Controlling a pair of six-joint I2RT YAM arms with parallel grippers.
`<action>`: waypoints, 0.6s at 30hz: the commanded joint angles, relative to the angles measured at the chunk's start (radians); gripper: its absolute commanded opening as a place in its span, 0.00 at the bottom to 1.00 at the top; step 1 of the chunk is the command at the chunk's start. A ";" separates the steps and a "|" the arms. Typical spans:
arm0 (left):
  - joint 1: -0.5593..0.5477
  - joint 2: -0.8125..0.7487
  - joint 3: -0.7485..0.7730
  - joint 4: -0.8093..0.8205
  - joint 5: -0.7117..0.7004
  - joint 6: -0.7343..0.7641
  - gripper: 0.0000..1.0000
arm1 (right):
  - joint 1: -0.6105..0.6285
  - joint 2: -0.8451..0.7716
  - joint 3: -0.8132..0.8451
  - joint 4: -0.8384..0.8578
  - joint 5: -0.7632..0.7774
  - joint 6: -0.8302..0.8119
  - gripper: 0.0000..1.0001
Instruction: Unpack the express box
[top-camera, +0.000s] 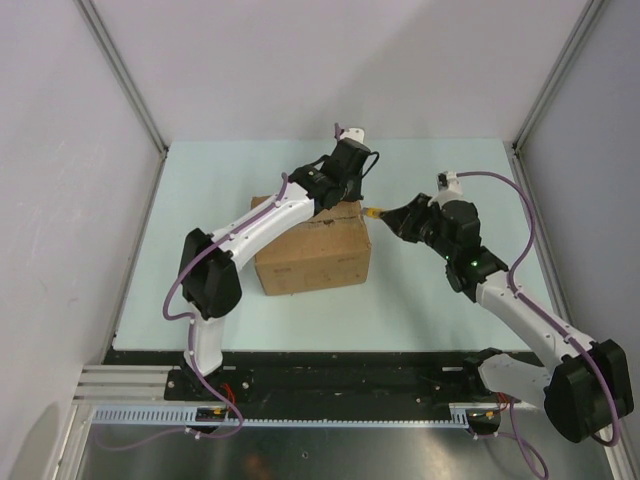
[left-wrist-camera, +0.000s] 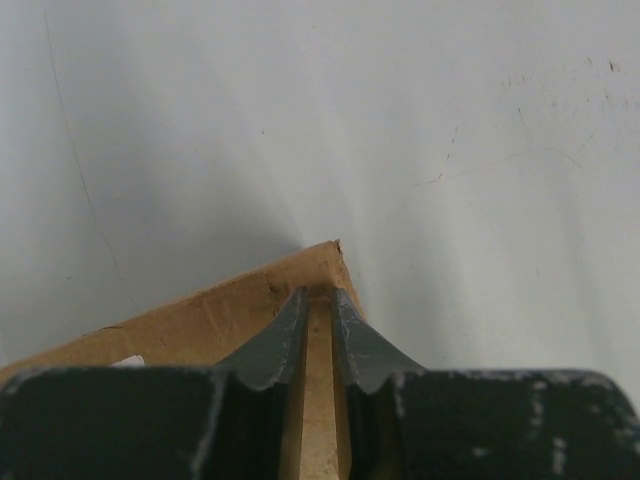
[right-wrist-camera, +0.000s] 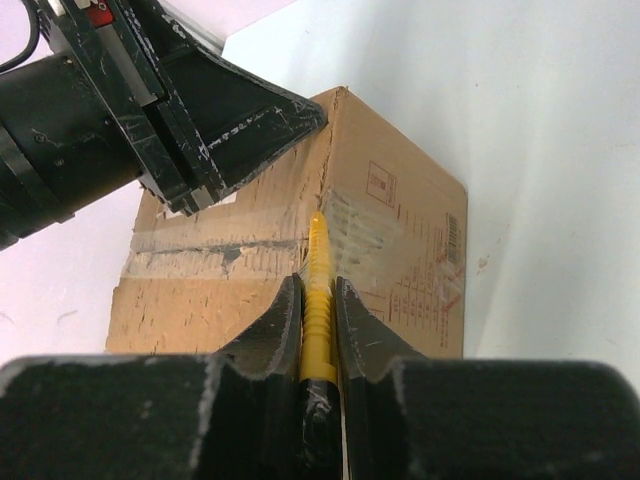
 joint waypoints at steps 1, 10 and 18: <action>0.007 0.085 -0.028 -0.207 0.030 -0.047 0.17 | 0.019 -0.041 0.016 -0.131 -0.078 0.022 0.00; 0.007 0.096 -0.028 -0.216 0.037 -0.062 0.16 | 0.024 -0.076 0.016 -0.217 -0.097 0.036 0.00; 0.007 0.093 -0.028 -0.217 0.037 -0.065 0.16 | 0.030 -0.084 0.004 -0.231 -0.114 0.019 0.00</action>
